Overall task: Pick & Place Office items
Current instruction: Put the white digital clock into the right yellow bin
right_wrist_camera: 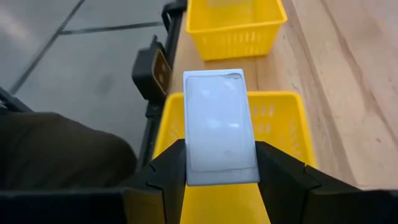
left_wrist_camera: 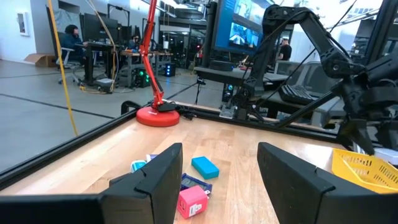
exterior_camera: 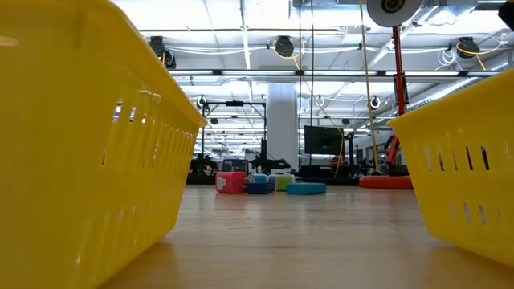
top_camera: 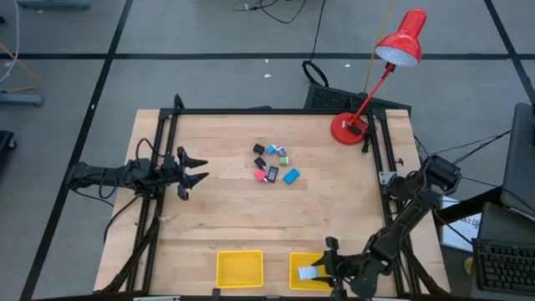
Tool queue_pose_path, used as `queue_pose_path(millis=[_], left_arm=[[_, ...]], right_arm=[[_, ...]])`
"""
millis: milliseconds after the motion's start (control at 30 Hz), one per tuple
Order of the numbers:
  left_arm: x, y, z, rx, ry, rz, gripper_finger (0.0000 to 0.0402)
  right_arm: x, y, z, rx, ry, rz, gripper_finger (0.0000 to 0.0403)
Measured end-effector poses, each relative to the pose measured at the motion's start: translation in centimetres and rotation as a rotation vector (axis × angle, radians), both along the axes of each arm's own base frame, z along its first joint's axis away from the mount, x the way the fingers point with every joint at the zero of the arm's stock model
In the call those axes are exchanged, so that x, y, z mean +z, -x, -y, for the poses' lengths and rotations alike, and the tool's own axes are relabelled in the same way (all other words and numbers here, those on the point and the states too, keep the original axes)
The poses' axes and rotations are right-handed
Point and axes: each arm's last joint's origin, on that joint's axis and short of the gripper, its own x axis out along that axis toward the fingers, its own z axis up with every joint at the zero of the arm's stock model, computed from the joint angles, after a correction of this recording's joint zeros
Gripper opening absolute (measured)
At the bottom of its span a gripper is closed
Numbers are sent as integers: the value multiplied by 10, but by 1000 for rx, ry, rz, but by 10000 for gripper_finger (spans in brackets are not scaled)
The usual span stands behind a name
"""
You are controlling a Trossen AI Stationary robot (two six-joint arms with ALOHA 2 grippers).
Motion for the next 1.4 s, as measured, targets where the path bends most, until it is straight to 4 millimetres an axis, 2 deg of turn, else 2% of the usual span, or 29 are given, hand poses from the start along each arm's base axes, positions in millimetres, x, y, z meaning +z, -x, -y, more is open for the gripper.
queue_pose_path(millis=[300,667,967,1100,1400], left_arm=[[0,0,0,0,0,0,212],[0,0,0,0,0,0,212],[0,0,0,0,0,0,212],[0,0,0,0,0,0,212],[0,0,0,0,0,0,212]], right_arm=[[-2,-7,9,-44,38,-15,153],[-6,-6,10,42,80,-67,153],[-24,-12,10,88,73,-160,153],[-24,-15,11,82,62,-152,153],[-23,-15,10,58,18,-157,186]])
